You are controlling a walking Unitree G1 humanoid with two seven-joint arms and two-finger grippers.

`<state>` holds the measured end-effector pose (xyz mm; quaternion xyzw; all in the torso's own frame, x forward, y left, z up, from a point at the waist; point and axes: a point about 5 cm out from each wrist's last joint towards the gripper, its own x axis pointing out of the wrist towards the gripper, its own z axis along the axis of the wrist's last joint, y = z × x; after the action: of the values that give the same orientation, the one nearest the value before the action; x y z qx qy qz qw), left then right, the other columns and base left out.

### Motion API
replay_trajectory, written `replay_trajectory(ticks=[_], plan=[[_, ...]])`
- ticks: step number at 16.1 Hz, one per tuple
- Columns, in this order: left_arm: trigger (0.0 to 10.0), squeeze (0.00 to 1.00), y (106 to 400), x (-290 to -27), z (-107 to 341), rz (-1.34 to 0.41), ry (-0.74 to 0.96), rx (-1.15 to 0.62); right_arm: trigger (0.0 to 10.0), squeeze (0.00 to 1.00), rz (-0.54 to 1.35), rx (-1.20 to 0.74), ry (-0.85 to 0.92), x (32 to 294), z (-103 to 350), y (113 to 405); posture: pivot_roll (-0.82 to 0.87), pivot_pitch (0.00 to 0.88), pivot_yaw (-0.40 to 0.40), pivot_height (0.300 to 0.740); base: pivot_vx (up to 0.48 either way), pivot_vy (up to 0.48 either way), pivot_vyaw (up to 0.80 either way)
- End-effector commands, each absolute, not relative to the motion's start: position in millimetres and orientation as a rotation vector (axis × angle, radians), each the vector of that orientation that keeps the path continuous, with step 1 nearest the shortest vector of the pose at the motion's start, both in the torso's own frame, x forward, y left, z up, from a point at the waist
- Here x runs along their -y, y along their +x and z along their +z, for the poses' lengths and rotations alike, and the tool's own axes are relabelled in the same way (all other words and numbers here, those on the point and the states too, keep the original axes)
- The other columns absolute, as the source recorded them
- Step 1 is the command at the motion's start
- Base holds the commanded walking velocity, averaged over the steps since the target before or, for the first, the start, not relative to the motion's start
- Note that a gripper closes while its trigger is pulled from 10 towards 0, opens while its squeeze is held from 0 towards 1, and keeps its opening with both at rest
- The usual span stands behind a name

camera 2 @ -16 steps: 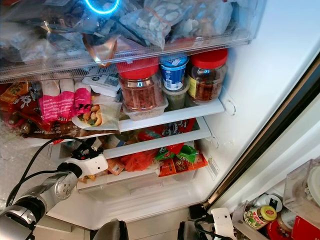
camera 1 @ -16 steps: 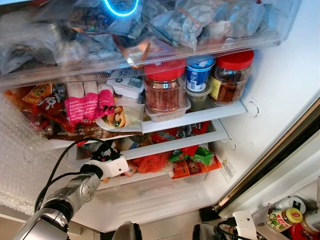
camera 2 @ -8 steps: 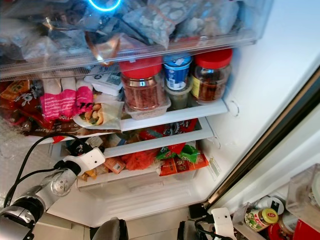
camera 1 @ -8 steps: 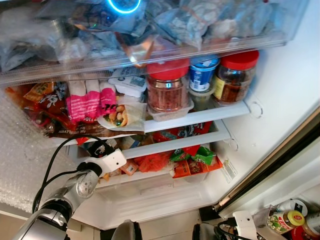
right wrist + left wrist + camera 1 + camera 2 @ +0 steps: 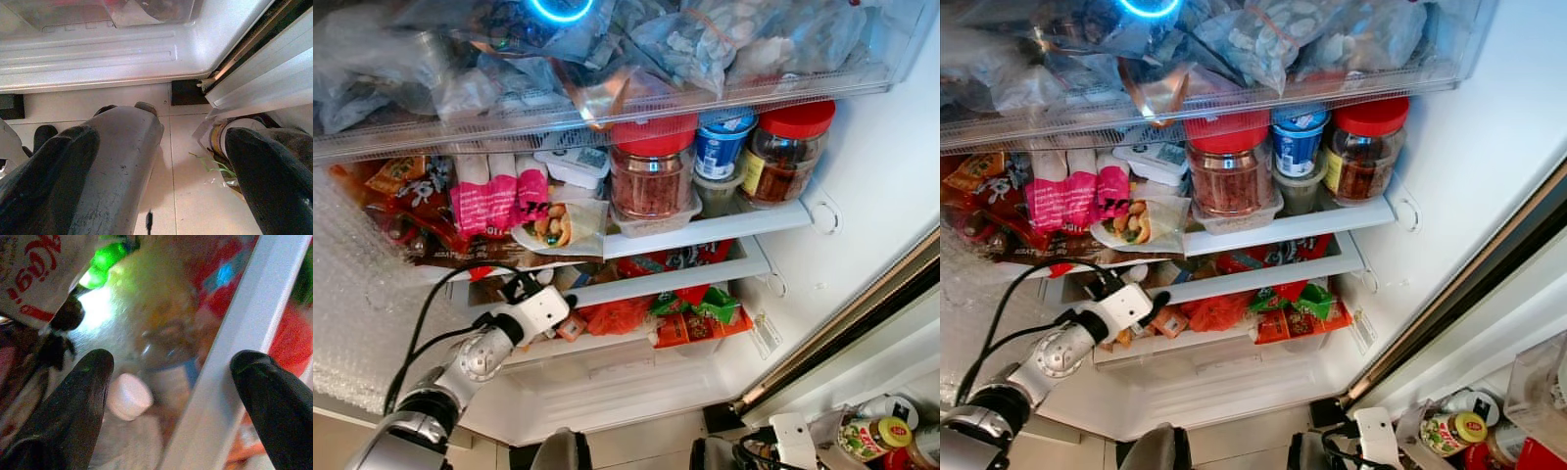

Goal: Restocking fridge

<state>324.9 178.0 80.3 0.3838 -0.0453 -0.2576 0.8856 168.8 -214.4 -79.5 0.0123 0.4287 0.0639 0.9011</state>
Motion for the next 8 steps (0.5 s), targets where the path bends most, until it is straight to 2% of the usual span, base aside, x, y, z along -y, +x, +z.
replay_trajectory(ticks=[1, 5, 8], plan=[[10.0, 0.0, 322.0, -178.0, 79.1, -0.559, 0.763, 0.088, 10.0, 0.0, 0.117, -1.048, 0.023, 214.7, -96.3, 133.6, -0.12, 0.13, 0.018, 0.636, 0.0, 0.0, 0.0], [10.0, 0.0, 315.1, -172.8, 75.7, -0.518, 0.528, 0.084, 10.0, 0.0, 0.117, -1.047, 0.02, 215.1, -95.8, 134.9, -0.12, 0.119, 0.022, 0.636, 0.0, 0.0, 0.0], [10.0, 0.0, 297.0, -174.0, 55.6, -0.378, 0.283, 0.024, 10.0, 0.0, 0.121, -1.046, 0.013, 215.5, -95.0, 137.3, -0.11, 0.11, 0.022, 0.636, 0.0, 0.0, 0.0]])
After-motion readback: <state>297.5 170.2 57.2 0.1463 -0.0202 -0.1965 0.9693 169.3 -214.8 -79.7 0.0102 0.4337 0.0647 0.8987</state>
